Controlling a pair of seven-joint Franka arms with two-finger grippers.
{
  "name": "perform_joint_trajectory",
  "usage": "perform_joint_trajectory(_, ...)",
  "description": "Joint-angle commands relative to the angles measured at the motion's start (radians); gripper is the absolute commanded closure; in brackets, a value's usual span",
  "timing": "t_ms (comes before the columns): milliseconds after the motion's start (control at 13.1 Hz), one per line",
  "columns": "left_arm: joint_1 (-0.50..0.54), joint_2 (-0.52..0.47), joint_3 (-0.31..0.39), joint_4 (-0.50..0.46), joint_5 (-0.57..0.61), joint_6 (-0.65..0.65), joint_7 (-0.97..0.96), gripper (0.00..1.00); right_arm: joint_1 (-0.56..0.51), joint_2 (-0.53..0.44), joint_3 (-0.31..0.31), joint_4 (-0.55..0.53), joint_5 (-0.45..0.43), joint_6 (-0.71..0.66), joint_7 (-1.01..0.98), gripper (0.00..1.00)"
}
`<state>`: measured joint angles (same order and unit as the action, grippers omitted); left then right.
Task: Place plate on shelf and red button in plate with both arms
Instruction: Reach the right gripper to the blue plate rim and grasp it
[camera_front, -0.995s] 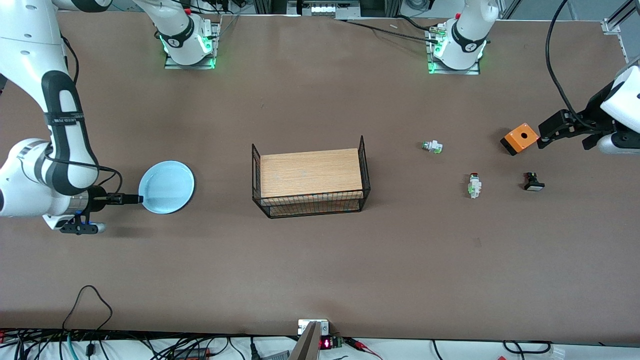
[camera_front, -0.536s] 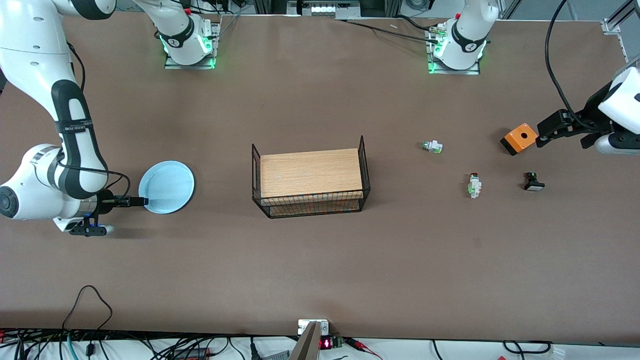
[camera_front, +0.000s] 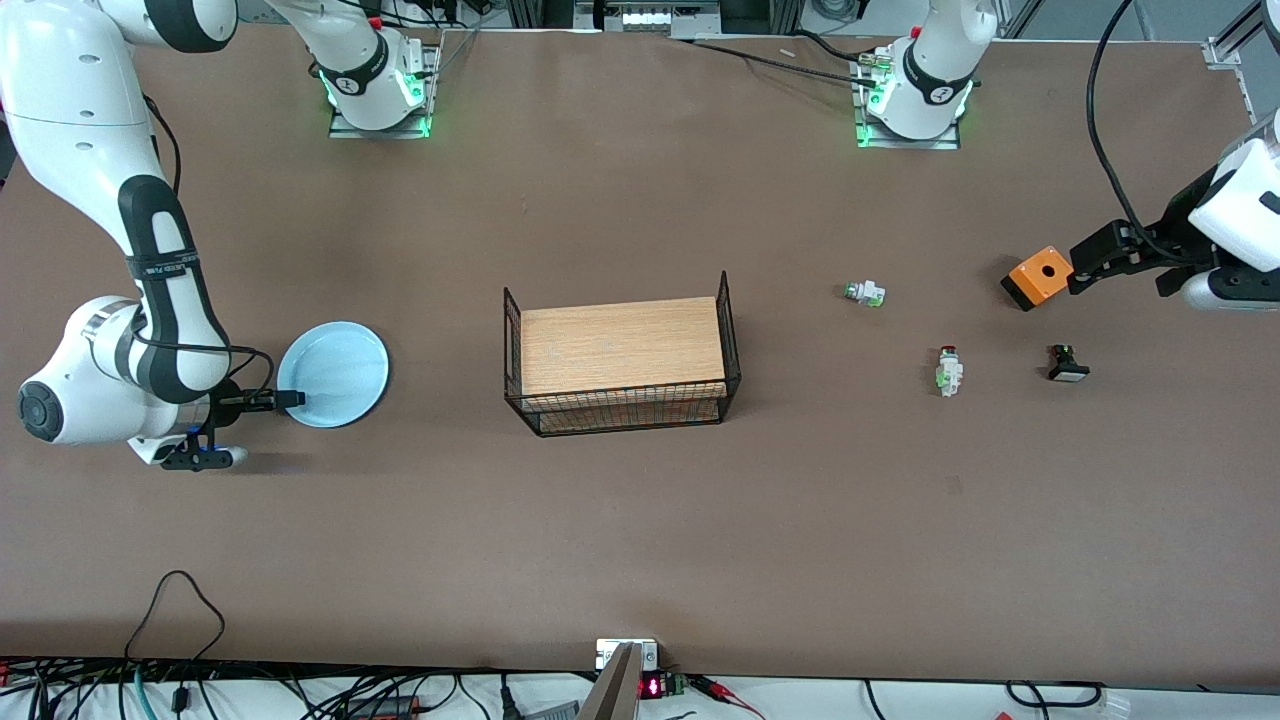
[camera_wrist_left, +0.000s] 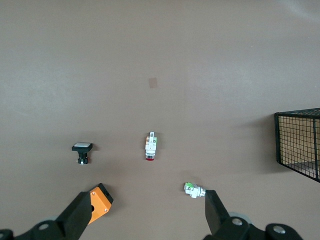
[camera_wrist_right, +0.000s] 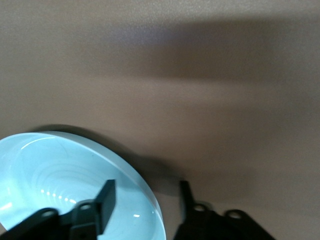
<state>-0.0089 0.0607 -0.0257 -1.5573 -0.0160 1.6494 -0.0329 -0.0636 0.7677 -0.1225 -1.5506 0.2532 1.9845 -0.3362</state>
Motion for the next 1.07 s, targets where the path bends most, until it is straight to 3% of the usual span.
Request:
perform_joint_trajectory(0,0.004,-0.022,0.001,-0.02,-0.005,-0.006,0.001,0.0,-0.007,0.005,0.003,0.018,0.021,-0.016,-0.018,0.62)
perform_joint_trajectory(306,0.003,-0.021,0.001,-0.015,-0.005,-0.01,0.001,0.0,-0.015,0.004,0.001,0.018,0.021,-0.081,-0.02,0.99)
perform_joint_trajectory(766,0.003,-0.016,0.001,-0.013,-0.005,-0.011,-0.001,0.0,-0.016,-0.028,-0.009,0.038,0.02,-0.183,-0.02,1.0)
perform_joint_trajectory(995,-0.003,0.017,0.0,-0.01,-0.005,-0.032,0.01,0.0,-0.039,-0.034,-0.012,0.168,0.02,-0.396,-0.011,1.0)
